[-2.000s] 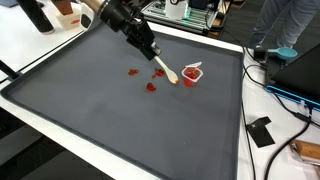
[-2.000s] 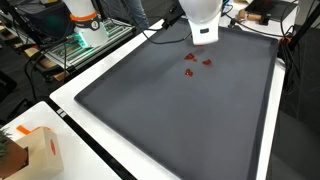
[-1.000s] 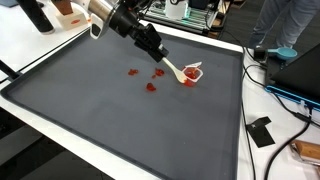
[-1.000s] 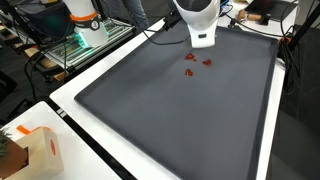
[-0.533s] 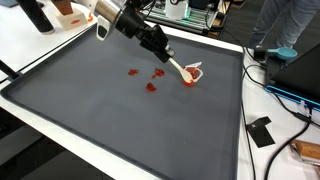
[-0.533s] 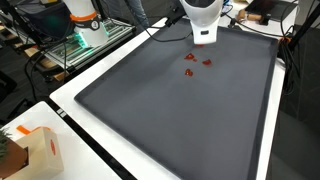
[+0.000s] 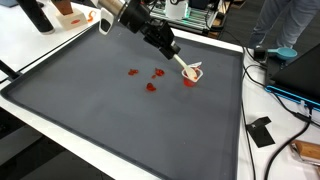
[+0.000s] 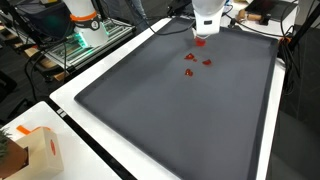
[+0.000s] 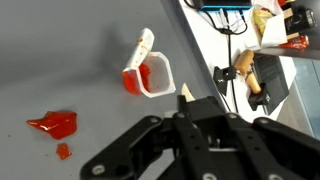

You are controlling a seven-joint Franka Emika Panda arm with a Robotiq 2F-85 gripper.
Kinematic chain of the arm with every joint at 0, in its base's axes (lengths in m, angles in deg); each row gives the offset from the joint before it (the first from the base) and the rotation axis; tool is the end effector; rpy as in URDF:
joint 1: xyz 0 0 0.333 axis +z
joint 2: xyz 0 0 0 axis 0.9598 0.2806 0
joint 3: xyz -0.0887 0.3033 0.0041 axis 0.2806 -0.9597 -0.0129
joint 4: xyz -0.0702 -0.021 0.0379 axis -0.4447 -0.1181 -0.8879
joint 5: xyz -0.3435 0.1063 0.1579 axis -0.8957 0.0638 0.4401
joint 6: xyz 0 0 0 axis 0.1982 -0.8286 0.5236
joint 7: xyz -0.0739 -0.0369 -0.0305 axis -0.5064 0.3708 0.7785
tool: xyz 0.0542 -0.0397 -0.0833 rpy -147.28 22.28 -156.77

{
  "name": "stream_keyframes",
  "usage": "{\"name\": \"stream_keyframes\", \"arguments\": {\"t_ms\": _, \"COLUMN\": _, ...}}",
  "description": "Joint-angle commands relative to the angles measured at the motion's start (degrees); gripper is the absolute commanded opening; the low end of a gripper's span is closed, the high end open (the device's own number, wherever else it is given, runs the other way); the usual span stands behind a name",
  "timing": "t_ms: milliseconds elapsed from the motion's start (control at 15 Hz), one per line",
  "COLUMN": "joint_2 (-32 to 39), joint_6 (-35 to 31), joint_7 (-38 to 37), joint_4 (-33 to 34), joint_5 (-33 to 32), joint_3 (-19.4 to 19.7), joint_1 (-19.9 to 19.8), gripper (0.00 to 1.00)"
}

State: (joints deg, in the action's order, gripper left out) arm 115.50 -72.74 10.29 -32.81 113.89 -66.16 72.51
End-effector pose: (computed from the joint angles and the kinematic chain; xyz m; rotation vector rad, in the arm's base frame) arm 0.6147 0.0811 0.2839 -2.2634 0.3556 0.4192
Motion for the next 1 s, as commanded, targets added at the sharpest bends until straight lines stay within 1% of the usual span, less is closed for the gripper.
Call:
{"name": "stream_keyframes", "arguments": {"t_ms": 0, "joint_2": -3.26, "joint_6": -0.25, "joint_7": -5.19, "joint_4": -1.51, "joint_5": -4.57, "joint_3": 1.16, "joint_1": 2.10, "gripper": 0.06}}
{"name": "stream_keyframes", "arguments": {"t_ms": 467, "joint_2": -7.15, "joint_6": -0.56, "joint_7": -13.80, "joint_4": -0.95, "joint_5": -15.79, "joint_3": 0.83, "joint_1": 4.65, "gripper": 0.06}}
{"name": "stream_keyframes", "arguments": {"t_ms": 933, "joint_2": -11.33, "joint_6": -2.82, "joint_7": -17.72, "joint_4": -0.41, "joint_5": -26.13, "joint_3": -0.04, "joint_1": 6.68, "gripper": 0.06}}
